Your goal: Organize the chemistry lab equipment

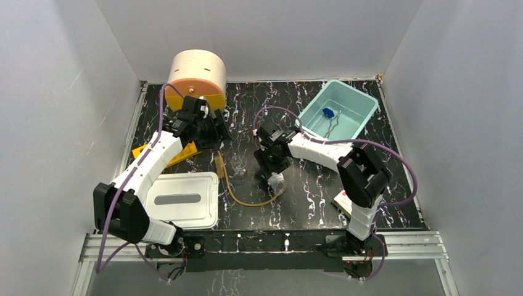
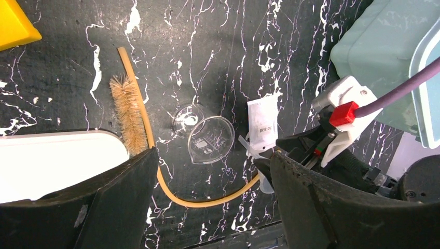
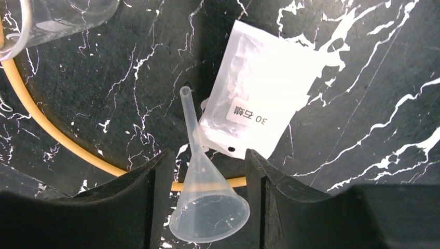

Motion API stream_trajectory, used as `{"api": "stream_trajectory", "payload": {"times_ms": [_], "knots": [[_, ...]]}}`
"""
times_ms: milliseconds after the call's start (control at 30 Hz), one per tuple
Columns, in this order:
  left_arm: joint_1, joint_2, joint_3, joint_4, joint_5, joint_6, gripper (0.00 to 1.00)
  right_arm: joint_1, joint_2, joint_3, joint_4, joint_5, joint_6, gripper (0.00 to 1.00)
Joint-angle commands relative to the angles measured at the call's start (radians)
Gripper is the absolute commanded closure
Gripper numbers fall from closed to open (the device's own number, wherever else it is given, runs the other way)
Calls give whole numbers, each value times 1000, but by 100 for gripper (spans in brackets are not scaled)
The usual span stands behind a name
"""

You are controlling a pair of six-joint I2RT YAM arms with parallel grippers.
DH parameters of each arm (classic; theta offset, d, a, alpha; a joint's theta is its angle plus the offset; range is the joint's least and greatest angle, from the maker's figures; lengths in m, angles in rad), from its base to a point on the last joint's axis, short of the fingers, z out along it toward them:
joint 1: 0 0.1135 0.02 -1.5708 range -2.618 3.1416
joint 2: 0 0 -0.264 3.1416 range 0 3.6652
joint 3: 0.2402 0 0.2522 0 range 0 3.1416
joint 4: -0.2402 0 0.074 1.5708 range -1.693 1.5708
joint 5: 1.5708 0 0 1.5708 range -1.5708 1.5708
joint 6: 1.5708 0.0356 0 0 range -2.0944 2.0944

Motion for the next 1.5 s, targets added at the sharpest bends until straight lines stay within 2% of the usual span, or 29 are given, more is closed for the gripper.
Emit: {"api": "stream_trajectory", "payload": {"times_ms": [0, 133, 267, 400, 867, 1033, 1133, 1467], "knots": [[4, -62, 26, -21, -24, 10, 22, 23, 13, 36, 17, 12, -62, 42], [5, -62, 27, -21, -22, 11, 22, 37, 36, 32, 19, 16, -88, 48], [4, -62, 24, -21, -20, 7, 22, 44, 36, 23, 40, 21, -92, 60], [4, -71, 28, -21, -14, 0, 22, 48, 39, 12, 59, 70, -91, 67], [4, -75, 26, -22, -29, 4, 22, 55, 89, 11, 56, 49, -97, 71], [4, -73, 29, -21, -31, 7, 22, 55, 81, 28, 46, 61, -93, 91], [4, -75, 34, -21, -37, 7, 22, 56, 57, 66, 21, 51, -98, 97], [5, -95, 61, -24, -85, 0, 21, 25, -39, 230, -35, 79, -81, 99]]}}
